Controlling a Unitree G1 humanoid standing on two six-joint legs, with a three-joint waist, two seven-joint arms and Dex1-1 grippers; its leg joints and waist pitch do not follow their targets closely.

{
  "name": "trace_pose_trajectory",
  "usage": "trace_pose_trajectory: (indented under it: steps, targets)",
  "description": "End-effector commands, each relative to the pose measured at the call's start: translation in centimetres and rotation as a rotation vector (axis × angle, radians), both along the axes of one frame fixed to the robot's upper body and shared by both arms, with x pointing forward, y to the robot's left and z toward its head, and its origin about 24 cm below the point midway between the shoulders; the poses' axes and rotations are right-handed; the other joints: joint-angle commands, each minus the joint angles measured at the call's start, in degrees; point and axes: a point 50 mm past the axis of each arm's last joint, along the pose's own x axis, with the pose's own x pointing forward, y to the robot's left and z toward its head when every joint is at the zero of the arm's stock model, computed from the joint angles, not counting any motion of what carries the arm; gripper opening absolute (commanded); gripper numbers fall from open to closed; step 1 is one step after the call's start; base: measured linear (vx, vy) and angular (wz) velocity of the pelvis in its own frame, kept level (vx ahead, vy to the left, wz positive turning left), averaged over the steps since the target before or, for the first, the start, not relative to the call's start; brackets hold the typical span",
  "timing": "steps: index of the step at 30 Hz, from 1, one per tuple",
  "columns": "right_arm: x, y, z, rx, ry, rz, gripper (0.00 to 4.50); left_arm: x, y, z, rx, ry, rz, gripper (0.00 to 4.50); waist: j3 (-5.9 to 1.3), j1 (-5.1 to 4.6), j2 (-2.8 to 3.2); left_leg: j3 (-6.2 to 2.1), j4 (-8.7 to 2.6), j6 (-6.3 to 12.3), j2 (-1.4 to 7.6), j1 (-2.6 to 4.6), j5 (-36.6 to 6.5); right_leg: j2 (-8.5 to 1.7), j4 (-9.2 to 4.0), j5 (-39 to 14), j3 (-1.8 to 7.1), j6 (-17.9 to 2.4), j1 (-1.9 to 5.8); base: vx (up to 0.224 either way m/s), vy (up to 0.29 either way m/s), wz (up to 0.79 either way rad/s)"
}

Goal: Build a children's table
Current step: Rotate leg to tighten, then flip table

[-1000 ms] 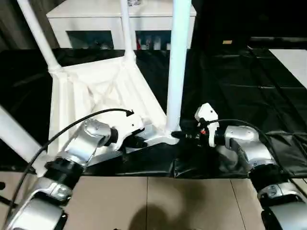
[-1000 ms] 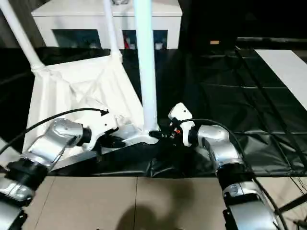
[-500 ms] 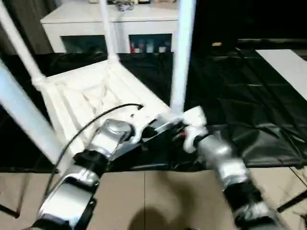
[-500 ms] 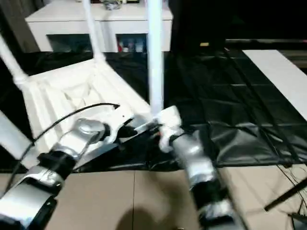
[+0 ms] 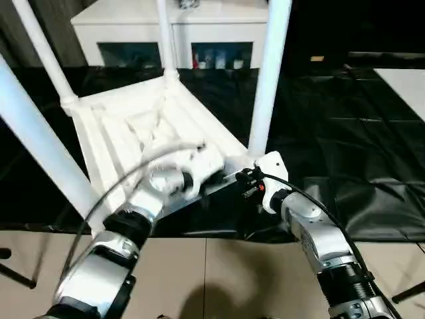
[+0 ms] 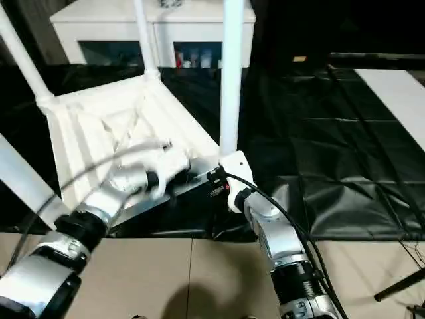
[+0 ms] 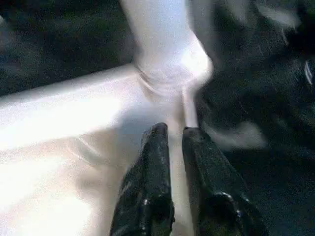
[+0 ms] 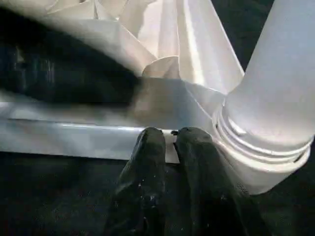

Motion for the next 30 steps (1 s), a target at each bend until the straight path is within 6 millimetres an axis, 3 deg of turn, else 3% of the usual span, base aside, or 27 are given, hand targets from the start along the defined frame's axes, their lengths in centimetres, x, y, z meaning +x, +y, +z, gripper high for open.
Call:
trace_pose_trajectory:
  steps: [1, 2, 5, 6, 7, 8, 9, 11, 13, 14, 16, 17, 18, 19, 21, 25, 30]
  targets:
    - [0.2, 0.1, 0.8, 0.011, -0.02, 0.007, 0.56, -0.1, 0.8, 1.0, -0.047, 0.004, 0.008, 1.09, -4.29, 0.1, -0.83, 0.73, -4.43, 2.03, -0.01, 0.51, -16.1, -0.14, -3.09, -13.8, 0.91, -11.3, 2.77, 0.0, 0.0, 0.0]
    - [0.2, 0.3, 1.0, 0.01, -0.028, 0.029, 0.56, -0.6, 1.2, 1.5, -0.075, 0.031, -0.008, 1.22, -4.49, 0.16, -0.81, 0.73, -4.29, 2.33, 0.01, 0.27, -13.7, -0.21, -2.51, -11.7, 0.94, -12.0, 3.1, 0.05, -0.013, -0.04]
    - [0.2, 0.6, 1.4, 0.007, -0.035, 0.083, 0.56, -1.8, 1.9, 1.8, -0.103, 0.102, -0.049, 1.45, -4.65, 0.07, -0.49, 0.86, -3.78, 4.09, 0.0, 0.26, -8.4, 0.15, -1.64, -4.8, 0.91, -14.4, 3.13, 0.051, -0.007, -0.03]
    - [0.3, 0.8, 1.7, 0.015, -0.038, 0.113, 0.56, -3.0, 2.3, 1.8, -0.109, 0.177, -0.093, 1.67, -4.65, 0.1, -0.56, 1.03, -3.67, 4.33, -0.04, 0.46, -8.1, 0.32, -1.61, -4.2, 0.93, -14.7, 2.96, 0.052, -0.001, -0.02]
    - [0.5, 1.0, 2.0, 0.024, -0.04, 0.139, 0.56, -4.0, 2.7, 1.8, -0.102, 0.237, -0.132, 1.67, -4.81, 0.02, -0.73, 0.93, -3.56, 4.82, 0.01, 0.33, -6.7, 0.22, -1.16, -2.3, 0.92, -15.5, 3.35, 0.0, 0.0, 0.0]
    - [0.6, 1.1, 2.3, 0.028, -0.046, 0.163, 0.56, -5.0, 3.2, 1.6, -0.086, 0.294, -0.154, 1.79, -4.99, -0.04, -0.38, 0.82, -3.52, 5.17, 0.09, 0.48, -5.4, 0.22, -0.83, -0.9, 0.88, -16.1, 3.39, 0.0, 0.0, 0.0]
    - [0.8, 1.2, 2.6, 0.037, -0.049, 0.186, 0.56, -5.8, 3.6, 1.3, -0.05, 0.334, -0.177, 1.85, -4.68, -0.21, -0.37, 1.23, -3.42, 5.67, -0.02, 0.98, -6.4, 0.71, -1.22, -1.6, 1.01, -16.3, 2.68, 0.0, 0.0, 0.0]
    - [1.2, 1.5, 3.3, 0.055, -0.054, 0.243, 0.56, -7.3, 4.7, 0.6, 0.03, 0.394, -0.184, 1.99, -4.45, -0.09, -0.62, 1.23, -3.66, 5.24, 0.03, 0.99, -7.9, 0.7, -1.31, -3.8, 1.06, -15.9, 2.78, 0.0, 0.0, 0.0]
    - [1.5, 1.8, 3.7, 0.071, -0.051, 0.278, 0.56, -7.8, 5.2, 0.4, 0.051, 0.423, -0.161, 2.11, -4.22, -0.09, -0.49, 1.22, -3.93, 4.1, 0.23, 1.2, -10.8, 0.61, -1.39, -7.2, 1.09, -15.0, 2.69, 0.0, 0.0, 0.0]
    - [1.6, 1.9, 3.8, 0.075, -0.049, 0.295, 0.56, -8.1, 5.3, 0.4, 0.057, 0.436, -0.157, 2.22, -3.95, -0.15, -0.86, 1.22, -4.14, 3.3, 0.23, 1.23, -12.7, 0.61, -1.66, -9.9, 1.18, -14.3, 2.63, 0.0, 0.0, 0.0]
    - [1.8, 2.1, 4.1, 0.067, -0.062, 0.314, 0.56, -8.4, 5.5, 0.2, 0.069, 0.454, -0.147, 2.33, -3.8, 0.05, -0.71, 1.27, -4.25, 1.68, 0.22, 1.65, -15.2, 0.59, -1.92, -13.4, 1.42, -13.4, 2.2, 0.0, 0.0, 0.0]
    - [2.8, 2.4, 4.7, 0.057, -0.097, 0.289, 0.56, -9.2, 6.0, 0.1, 0.119, 0.495, -0.128, 2.43, -3.87, -0.01, -1.09, 1.19, -4.35, 0.24, 0.29, 1.71, -16.6, 0.5, -1.89, -14.8, 1.66, -12.6, 2.06, 0.0, 0.0, 0.0]
    - [3.2, 2.5, 5.0, 0.057, -0.111, 0.263, 0.56, -9.6, 6.2, 0.0, 0.137, 0.513, -0.122, 2.56, -3.87, -0.01, -1.09, 1.19, -4.35, 0.24, 0.29, 1.71, -16.6, 0.5, -1.89, -14.8, 1.66, -12.6, 2.06, 0.0, 0.0, 0.0]
    - [3.7, 2.4, 5.2, 0.058, -0.12, 0.227, 0.56, -9.8, 6.3, -0.1, 0.147, 0.525, -0.11, 2.66, -3.48, -0.36, -1.17, 0.98, -4.61, -0.52, 0.02, 1.08, -17.4, 0.61, -1.95, -17.5, 1.71, -11.6, 2.22, 0.0, 0.0, 0.0]
    - [4.4, 2.3, 5.7, 0.064, -0.137, 0.174, 0.56, -10.1, 6.6, -0.4, 0.176, 0.537, -0.068, 2.78, -3.46, -0.32, -1.48, 1.15, -4.38, -0.92, -0.12, 1.56, -19.1, 0.69, -2.36, -20.1, 1.89, -10.7, 1.7, 0.0, 0.0, 0.0]
    - [5.9, 1.5, 6.4, 0.074, -0.175, 0.03, 0.56, -10.6, 8.2, -1.9, 0.296, 0.548, 0.077, 3.07, -3.46, -0.38, -1.24, 0.82, -4.5, -1.68, -0.21, 1.21, -20.0, 0.7, -2.39, -22.1, 1.8, -8.9, 1.68, 0.0, 0.0, 0.0]
    - [7.1, -0.4, 6.3, 0.097, -0.183, -0.153, 0.56, -11.4, 9.1, -2.1, 0.35, 0.564, 0.114, 3.47, -3.53, 0.05, -1.26, 0.83, -4.37, -2.51, -0.17, 1.9, -22.8, 0.89, -2.69, -22.7, 1.95, -9.0, 0.94, 0.0, 0.0, 0.0]
